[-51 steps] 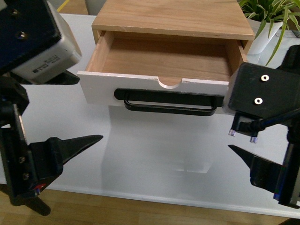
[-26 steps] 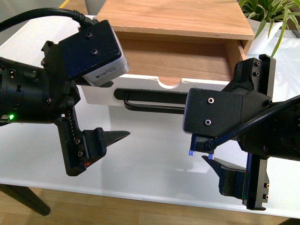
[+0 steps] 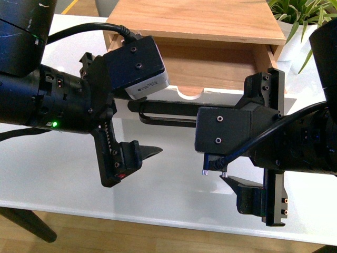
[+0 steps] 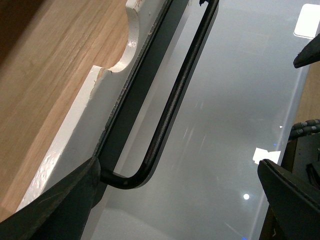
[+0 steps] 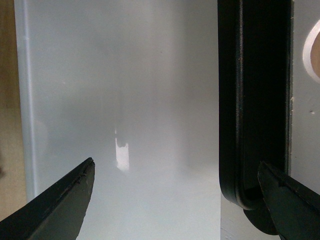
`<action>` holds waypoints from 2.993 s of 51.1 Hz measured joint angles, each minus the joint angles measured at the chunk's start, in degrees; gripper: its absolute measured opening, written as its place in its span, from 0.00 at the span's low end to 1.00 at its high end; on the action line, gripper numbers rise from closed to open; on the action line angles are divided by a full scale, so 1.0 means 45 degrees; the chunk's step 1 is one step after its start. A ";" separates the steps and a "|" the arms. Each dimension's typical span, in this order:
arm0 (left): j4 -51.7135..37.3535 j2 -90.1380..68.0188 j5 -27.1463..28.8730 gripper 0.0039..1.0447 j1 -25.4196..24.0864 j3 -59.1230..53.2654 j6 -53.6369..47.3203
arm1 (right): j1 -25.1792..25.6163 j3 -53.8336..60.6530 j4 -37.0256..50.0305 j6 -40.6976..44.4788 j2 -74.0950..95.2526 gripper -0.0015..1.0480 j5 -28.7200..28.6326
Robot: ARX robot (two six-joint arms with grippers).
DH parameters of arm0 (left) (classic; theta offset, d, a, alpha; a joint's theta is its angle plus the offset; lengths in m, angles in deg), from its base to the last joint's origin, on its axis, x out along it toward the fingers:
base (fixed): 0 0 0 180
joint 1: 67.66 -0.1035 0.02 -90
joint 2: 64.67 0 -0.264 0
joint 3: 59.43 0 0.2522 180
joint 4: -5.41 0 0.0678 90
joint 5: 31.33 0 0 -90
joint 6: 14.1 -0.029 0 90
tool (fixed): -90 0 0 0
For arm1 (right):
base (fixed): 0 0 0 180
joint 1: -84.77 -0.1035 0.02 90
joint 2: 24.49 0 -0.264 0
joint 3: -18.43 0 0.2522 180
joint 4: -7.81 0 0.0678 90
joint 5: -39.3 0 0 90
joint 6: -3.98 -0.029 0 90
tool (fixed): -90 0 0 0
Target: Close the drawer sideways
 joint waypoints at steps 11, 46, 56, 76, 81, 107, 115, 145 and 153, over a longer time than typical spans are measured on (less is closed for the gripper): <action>0.0126 -0.0442 -0.0068 0.92 0.0073 0.0491 -0.0010 | 0.0068 -0.0131 -0.0010 0.0107 0.0345 0.91 -0.0165; 0.1122 -0.1141 -0.0495 0.92 0.0534 0.1234 -0.0879 | 0.0189 -0.0690 -0.0325 0.0214 0.0865 0.91 -0.0306; 0.1515 -0.1481 -0.0476 0.92 0.0631 0.1651 -0.1103 | 0.0262 -0.0821 -0.0447 0.0398 0.1059 0.91 -0.0316; 0.2613 -0.2001 -0.0321 0.92 0.0729 0.2424 -0.1389 | 0.0364 -0.1375 -0.0495 0.0539 0.1676 0.91 -0.0423; 0.2613 -0.2137 -0.0321 0.92 0.0733 0.2594 -0.1302 | 0.0423 -0.1511 -0.0452 0.0554 0.1787 0.91 -0.0423; 0.2744 -0.2895 -0.0097 0.92 0.0767 0.3701 -0.0452 | 0.0777 -0.2176 -0.0126 0.0393 0.2463 0.91 -0.0340; 0.3036 -0.3157 -0.0131 0.91 0.0792 0.4167 -0.0369 | 0.0884 -0.2390 -0.0131 0.0151 0.2657 0.91 -0.0253; 0.3036 -0.3881 -0.0913 0.92 0.0743 0.5736 -0.0782 | 0.1719 -0.3104 -0.0044 -0.0291 0.2662 0.91 -0.0355; 0.2720 -0.3881 -0.0923 0.92 0.0763 0.5736 -0.0729 | 0.1807 -0.3118 0.0146 -0.0330 0.2642 0.91 -0.0306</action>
